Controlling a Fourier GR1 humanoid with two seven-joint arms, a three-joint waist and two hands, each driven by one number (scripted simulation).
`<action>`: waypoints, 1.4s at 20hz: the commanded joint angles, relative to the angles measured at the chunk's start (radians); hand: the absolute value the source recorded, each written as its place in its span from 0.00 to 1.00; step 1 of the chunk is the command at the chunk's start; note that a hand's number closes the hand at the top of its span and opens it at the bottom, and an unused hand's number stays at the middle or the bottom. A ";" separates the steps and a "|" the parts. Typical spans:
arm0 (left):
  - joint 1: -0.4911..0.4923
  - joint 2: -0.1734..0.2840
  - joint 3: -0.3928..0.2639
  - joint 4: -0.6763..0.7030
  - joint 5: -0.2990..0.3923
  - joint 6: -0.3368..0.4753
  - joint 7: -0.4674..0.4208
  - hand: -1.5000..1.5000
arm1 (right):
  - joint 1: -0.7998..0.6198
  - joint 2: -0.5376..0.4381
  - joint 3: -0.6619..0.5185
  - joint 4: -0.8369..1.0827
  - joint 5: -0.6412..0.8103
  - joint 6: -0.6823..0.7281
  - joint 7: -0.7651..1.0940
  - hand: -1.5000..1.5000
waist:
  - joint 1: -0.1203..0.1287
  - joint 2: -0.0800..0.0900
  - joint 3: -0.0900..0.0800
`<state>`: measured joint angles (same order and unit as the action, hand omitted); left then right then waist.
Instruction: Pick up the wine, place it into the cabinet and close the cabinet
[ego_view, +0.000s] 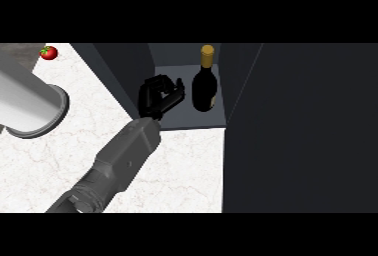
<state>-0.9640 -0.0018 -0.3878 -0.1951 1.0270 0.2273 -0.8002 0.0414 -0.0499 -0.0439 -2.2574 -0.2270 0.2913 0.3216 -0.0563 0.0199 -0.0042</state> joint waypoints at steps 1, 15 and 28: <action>-0.003 0.013 0.035 0.040 -0.012 -0.010 -0.089 0.00 | 0.053 -0.004 -0.010 -0.024 -0.004 0.016 -0.017 0.00 | 0.016 -0.008 0.003; 0.129 0.041 -0.033 -0.194 -0.078 0.019 -0.097 0.00 | 0.086 0.014 0.000 -0.046 0.028 0.007 -0.034 0.00 | 0.063 -0.026 0.005; 0.473 0.225 -0.282 -0.987 -0.213 0.147 0.199 0.00 | -0.003 -0.025 -0.048 -0.042 0.006 -0.030 0.058 0.00 | 0.092 -0.033 0.006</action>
<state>-0.5836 0.1256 -0.6176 -0.9480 0.8409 0.3502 -0.6837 0.0666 -0.0513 -0.0483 -2.3059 -0.1988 0.2659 0.3624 0.0320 -0.0117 -0.0004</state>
